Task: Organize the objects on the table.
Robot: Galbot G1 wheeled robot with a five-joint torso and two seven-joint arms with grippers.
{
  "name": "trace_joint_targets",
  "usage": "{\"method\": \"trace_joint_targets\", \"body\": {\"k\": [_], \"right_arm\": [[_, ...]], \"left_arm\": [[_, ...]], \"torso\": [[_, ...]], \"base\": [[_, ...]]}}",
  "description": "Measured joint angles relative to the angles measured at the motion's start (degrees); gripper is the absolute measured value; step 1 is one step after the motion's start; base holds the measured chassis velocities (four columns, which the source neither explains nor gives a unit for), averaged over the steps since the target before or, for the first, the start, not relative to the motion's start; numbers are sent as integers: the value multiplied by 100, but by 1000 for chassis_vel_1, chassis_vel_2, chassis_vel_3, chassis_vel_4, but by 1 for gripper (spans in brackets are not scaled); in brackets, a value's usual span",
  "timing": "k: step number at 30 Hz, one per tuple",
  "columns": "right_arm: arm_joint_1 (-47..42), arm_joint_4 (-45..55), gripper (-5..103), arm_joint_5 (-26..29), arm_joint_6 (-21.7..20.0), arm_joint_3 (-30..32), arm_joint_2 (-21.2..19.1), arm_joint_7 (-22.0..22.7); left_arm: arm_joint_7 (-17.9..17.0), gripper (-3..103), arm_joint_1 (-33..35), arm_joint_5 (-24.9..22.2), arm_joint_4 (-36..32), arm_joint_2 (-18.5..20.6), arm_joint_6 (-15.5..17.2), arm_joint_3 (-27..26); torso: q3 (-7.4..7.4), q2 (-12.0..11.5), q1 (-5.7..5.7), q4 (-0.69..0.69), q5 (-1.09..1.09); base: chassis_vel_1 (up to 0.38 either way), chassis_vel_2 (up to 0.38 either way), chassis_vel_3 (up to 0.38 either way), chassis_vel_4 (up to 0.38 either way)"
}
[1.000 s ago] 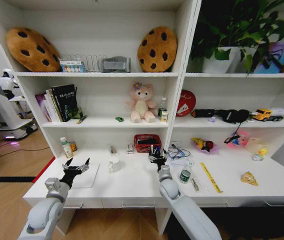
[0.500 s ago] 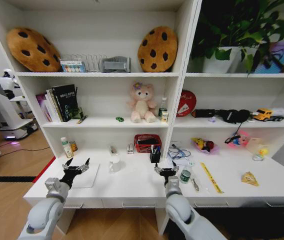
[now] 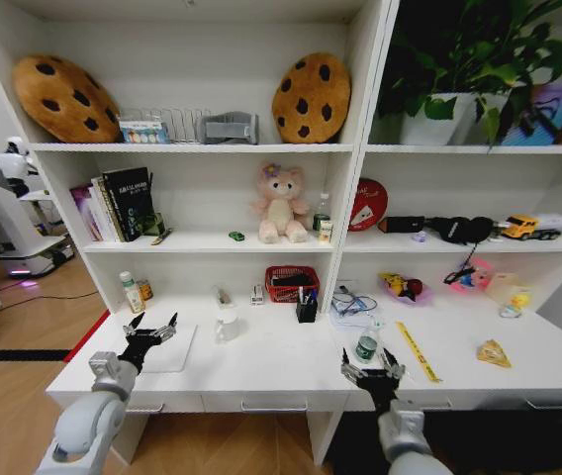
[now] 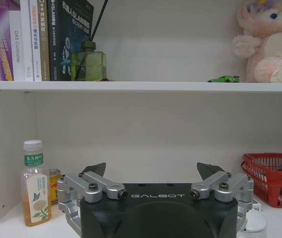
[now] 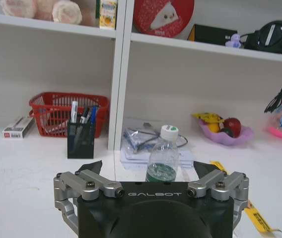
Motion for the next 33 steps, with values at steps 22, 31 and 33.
{"method": "trace_joint_targets", "body": {"k": [22,31,33], "right_arm": [[815,26,100,-307,-869,3199,-710,-5058],[73,-413,100,438,-595,4672,-337,-4659],[76,-723,100,531,-413,4906,-305,-4747]], "left_arm": [[-1,100,0,0,0,0,0,0],[0,100,0,0,0,0,0,0],[-2,100,0,0,0,0,0,0]], "torso": [[1,-2,1,1,-1],[1,-1,1,-2,0],[1,-1,1,-1,0]], "base": [[0,0,0,0],[0,0,0,0],[0,0,0,0]]}}
